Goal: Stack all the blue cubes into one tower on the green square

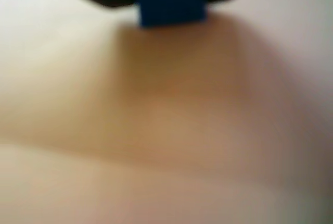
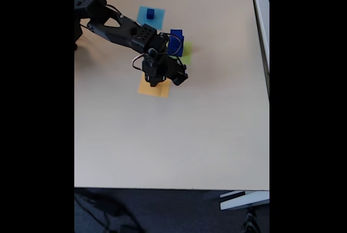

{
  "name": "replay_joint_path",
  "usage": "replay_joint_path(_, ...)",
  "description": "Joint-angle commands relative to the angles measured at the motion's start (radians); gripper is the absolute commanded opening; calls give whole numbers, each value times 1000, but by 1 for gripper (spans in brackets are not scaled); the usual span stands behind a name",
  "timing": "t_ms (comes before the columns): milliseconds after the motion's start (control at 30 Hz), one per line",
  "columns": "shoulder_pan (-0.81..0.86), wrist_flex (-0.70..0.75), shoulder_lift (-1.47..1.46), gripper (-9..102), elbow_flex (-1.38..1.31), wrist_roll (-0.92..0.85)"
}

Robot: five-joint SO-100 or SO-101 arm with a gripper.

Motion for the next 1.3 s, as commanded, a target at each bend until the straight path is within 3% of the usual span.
replay_joint_path(0,8,-11,17,3,-55,-11)
replay_joint_path(200,-2,-17,17,13,-58,-28)
replay_joint_path(467,-14,-21,18,18,-61,-38)
replay_joint_path(900,-69,3,115,18,-52,-40)
replay_joint_path(1067,-94,43,190,35,-52,-31)
replay_joint_path(1267,-114,91,239,37,-55,-11)
